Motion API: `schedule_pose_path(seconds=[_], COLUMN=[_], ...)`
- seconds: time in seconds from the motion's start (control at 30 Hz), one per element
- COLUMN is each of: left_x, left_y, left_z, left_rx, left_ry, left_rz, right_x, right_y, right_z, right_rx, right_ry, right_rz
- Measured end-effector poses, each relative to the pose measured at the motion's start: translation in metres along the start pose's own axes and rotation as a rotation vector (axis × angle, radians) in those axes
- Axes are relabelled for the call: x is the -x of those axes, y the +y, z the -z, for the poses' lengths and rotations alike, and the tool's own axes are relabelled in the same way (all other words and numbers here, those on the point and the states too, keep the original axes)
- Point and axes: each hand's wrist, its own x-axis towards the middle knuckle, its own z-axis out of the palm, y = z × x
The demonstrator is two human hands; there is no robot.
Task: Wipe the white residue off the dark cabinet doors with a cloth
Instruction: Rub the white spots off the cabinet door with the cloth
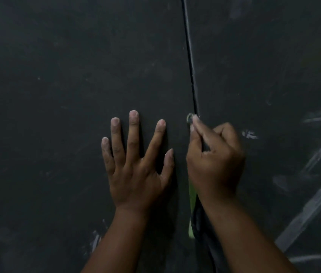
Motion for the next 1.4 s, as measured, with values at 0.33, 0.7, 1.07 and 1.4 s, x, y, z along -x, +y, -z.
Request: schedule_pose_path(seconds=[0.33,0.7,1.07,1.4], left_x=[-0.001,-0.003,-0.017,-0.062], left_y=[0.002,0.001,0.005,0.018], left_z=[0.001,0.003,0.014,0.010], left_rx=[0.004,-0.022,-0.008,-0.015], left_ry=[-0.005,-0.004,0.020,-0.010], left_rz=[0.017,0.008,0.052,0.066], right_x=[0.090,-0.095,0.012,-0.017], right_y=[0.045,-0.044,0.014,0.011], right_z=[0.037,-0.024,0.012,0.003], right_rx=[-0.046,-0.111,-0.094,-0.126], right_ry=[-0.083,-0.033,-0.072,-0.060], right_rz=[-0.025,-0.058,0.033,0.044])
